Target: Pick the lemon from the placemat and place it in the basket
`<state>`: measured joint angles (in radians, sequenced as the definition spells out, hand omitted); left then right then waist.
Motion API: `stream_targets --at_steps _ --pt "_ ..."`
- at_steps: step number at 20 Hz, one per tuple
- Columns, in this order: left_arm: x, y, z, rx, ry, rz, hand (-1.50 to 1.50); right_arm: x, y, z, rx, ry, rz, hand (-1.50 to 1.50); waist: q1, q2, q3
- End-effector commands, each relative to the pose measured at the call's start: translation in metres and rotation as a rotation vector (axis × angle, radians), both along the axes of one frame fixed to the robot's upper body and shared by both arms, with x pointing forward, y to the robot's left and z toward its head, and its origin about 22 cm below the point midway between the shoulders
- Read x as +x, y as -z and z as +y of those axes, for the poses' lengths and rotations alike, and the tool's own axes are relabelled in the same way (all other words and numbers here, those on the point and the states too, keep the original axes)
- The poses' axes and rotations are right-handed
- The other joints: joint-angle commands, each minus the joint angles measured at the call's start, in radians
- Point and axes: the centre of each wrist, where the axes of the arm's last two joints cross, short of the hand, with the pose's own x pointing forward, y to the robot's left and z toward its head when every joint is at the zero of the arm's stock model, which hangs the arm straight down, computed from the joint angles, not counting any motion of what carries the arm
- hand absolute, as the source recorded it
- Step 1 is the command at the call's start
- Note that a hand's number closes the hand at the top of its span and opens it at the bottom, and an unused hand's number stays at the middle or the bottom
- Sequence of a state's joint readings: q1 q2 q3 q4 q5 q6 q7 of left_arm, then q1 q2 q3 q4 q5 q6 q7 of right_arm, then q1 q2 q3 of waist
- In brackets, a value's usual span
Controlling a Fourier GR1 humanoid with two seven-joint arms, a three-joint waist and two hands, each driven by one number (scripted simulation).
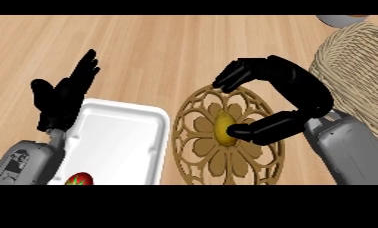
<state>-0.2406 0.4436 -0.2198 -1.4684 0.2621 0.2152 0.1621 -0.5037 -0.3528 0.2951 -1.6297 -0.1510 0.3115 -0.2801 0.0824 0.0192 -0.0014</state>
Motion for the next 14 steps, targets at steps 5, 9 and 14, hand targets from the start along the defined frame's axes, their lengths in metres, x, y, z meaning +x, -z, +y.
stream_targets --at_steps 5,9,14 --pt "-0.013 0.018 0.034 -0.041 -0.095 0.092 0.00 -0.060 0.027 0.124 -0.032 -0.022 -0.084 -1.50 -0.074 -0.023 0.001" --pt "0.000 0.011 0.050 -0.028 -0.108 0.097 0.00 -0.044 -0.027 0.134 -0.255 0.054 -0.009 -1.50 -0.080 -0.023 -0.001" --pt "-0.001 0.017 0.054 -0.027 -0.139 0.105 0.00 -0.036 -0.077 0.116 -0.613 0.286 -0.182 -1.50 -0.102 -0.036 -0.004"
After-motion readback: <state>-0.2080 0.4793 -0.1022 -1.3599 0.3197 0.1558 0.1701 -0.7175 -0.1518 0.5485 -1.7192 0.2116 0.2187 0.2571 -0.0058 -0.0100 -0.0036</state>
